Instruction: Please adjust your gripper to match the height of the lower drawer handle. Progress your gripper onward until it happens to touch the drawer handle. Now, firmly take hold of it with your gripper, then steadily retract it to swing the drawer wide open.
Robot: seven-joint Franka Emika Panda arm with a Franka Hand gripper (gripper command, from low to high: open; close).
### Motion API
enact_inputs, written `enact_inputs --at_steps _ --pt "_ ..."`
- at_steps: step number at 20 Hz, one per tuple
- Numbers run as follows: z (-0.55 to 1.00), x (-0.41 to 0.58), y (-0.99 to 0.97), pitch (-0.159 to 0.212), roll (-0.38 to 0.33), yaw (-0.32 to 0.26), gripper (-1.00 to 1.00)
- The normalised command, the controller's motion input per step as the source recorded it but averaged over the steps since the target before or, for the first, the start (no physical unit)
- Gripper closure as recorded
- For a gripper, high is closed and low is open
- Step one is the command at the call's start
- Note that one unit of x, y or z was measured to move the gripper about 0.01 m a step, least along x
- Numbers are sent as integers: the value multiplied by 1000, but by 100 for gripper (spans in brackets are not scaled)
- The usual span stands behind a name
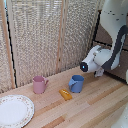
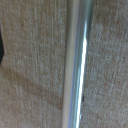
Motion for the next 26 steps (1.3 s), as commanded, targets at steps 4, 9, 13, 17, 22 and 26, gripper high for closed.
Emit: enact_inputs --at_steps 4,9,13,17,22,26 --pt "17 -32 -182 0 33 -25 100" --pt "-7 -8 -13 0 0 -20 100" --pt "0 56 224 -35 113 -17 100" --pt "118 163 506 -3 301 0 100" --pt "101 154 533 0 350 0 100" --pt "70 143 524 0 359 0 100"
